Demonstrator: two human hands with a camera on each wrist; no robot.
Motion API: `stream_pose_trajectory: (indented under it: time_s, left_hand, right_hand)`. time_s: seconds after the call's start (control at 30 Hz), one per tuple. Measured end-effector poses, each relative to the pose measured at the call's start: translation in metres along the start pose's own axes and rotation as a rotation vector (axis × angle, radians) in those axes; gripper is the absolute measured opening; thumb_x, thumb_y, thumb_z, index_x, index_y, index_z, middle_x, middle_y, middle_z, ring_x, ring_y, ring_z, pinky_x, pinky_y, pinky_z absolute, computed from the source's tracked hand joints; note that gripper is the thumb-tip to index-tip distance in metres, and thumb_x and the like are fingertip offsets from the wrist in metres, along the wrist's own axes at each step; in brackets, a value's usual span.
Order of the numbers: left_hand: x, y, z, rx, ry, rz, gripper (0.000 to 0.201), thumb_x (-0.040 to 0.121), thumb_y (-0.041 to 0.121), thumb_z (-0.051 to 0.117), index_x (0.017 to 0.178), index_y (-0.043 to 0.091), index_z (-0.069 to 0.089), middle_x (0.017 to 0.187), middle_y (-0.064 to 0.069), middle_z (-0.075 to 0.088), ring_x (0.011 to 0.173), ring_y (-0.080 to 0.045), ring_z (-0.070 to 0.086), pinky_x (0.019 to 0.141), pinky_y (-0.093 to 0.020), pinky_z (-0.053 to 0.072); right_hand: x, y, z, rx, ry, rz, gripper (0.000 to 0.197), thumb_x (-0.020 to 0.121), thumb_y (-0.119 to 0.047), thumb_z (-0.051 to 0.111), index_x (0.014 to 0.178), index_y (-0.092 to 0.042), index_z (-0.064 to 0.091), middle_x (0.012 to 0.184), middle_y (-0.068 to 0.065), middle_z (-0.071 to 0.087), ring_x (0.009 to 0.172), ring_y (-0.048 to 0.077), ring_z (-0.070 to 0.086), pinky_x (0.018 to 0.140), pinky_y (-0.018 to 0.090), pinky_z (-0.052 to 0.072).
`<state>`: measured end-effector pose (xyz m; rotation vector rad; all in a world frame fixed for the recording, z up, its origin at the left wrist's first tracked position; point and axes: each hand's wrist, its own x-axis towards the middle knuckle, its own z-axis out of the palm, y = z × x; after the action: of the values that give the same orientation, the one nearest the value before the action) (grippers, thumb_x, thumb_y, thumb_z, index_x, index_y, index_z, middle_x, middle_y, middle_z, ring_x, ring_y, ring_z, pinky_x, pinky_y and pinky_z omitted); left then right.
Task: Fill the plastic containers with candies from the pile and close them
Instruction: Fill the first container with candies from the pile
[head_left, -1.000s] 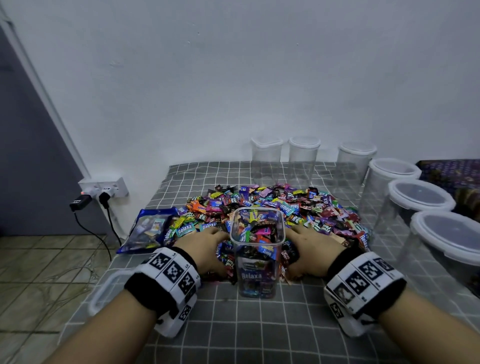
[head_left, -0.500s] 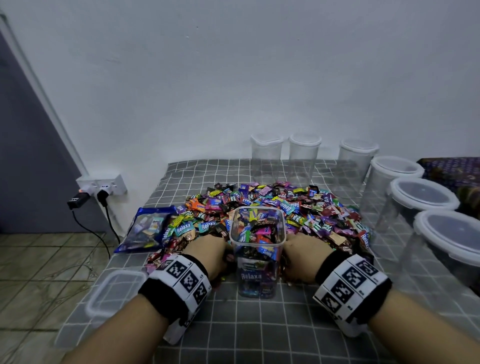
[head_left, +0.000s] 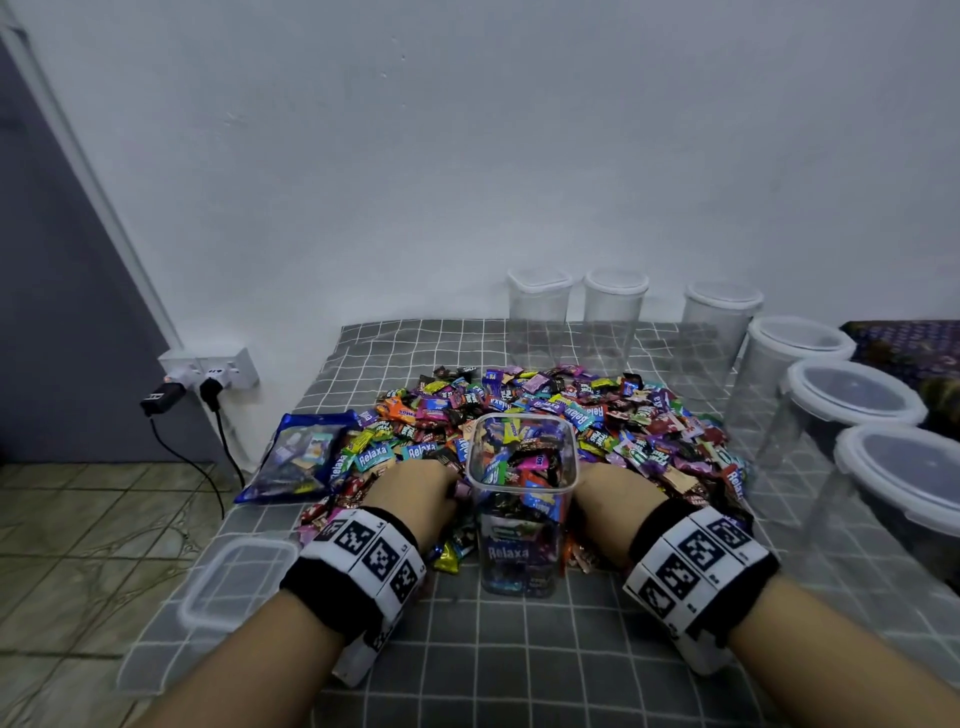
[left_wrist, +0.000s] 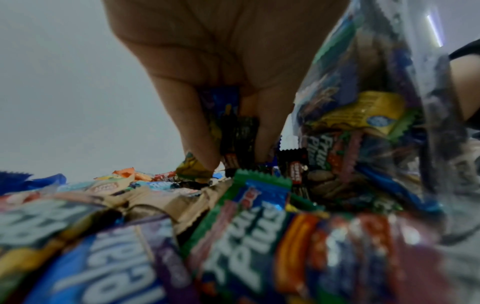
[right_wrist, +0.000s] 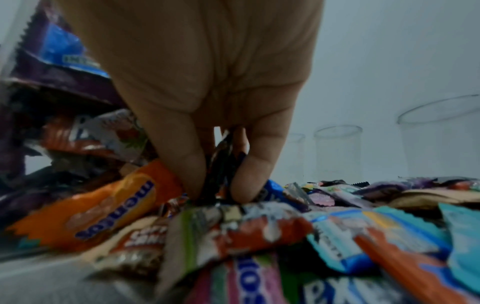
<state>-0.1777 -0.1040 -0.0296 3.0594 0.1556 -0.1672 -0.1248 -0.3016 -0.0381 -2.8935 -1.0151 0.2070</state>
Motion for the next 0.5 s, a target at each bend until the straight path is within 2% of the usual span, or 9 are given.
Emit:
stream_pose_trajectory:
  time_s: [0.2, 0.27, 0.37, 0.5]
  left_hand:
    - [0.001, -0.003, 0.003, -0.075, 0.077, -0.003, 0.022, 0.093, 0.028, 0.049, 0.101, 0.017, 0.066, 0.101, -0.009, 0.068, 0.098, -0.027, 0.060, 0.083, -0.033, 0.047]
    - [0.000, -0.003, 0.002, -0.075, 0.086, -0.005, 0.023, 0.094, 0.027, 0.048, 0.105, 0.017, 0.065, 0.102, -0.008, 0.068, 0.099, -0.026, 0.060, 0.085, -0.034, 0.048]
    - [-0.002, -0.004, 0.002, -0.087, 0.110, 0.000, 0.023, 0.094, 0.025, 0.047, 0.106, 0.017, 0.065, 0.103, -0.007, 0.068, 0.098, -0.026, 0.060, 0.086, -0.034, 0.049]
    - [-0.004, -0.004, 0.001, -0.131, 0.154, 0.006, 0.025, 0.095, 0.026, 0.046, 0.109, 0.021, 0.066, 0.103, -0.006, 0.069, 0.097, -0.025, 0.061, 0.086, -0.034, 0.050]
  right_hand:
    - [0.002, 0.010, -0.002, 0.009, 0.013, 0.051, 0.030, 0.092, -0.008, 0.047, 0.117, -0.017, 0.061, 0.115, 0.006, 0.060, 0.106, 0.023, 0.056, 0.092, 0.032, 0.047]
    - [0.001, 0.016, -0.005, 0.045, 0.062, 0.093, 0.028, 0.091, -0.009, 0.049, 0.116, -0.016, 0.061, 0.113, 0.006, 0.060, 0.106, 0.023, 0.056, 0.090, 0.032, 0.046]
    - [-0.005, 0.024, -0.014, 0.096, 0.143, 0.164, 0.018, 0.089, -0.009, 0.050, 0.105, -0.011, 0.059, 0.107, 0.006, 0.056, 0.102, 0.026, 0.056, 0.085, 0.033, 0.045]
    - [-0.014, 0.029, -0.025, 0.190, 0.313, 0.191, 0.014, 0.089, -0.010, 0.053, 0.100, -0.010, 0.061, 0.097, 0.002, 0.053, 0.097, 0.024, 0.055, 0.081, 0.031, 0.043]
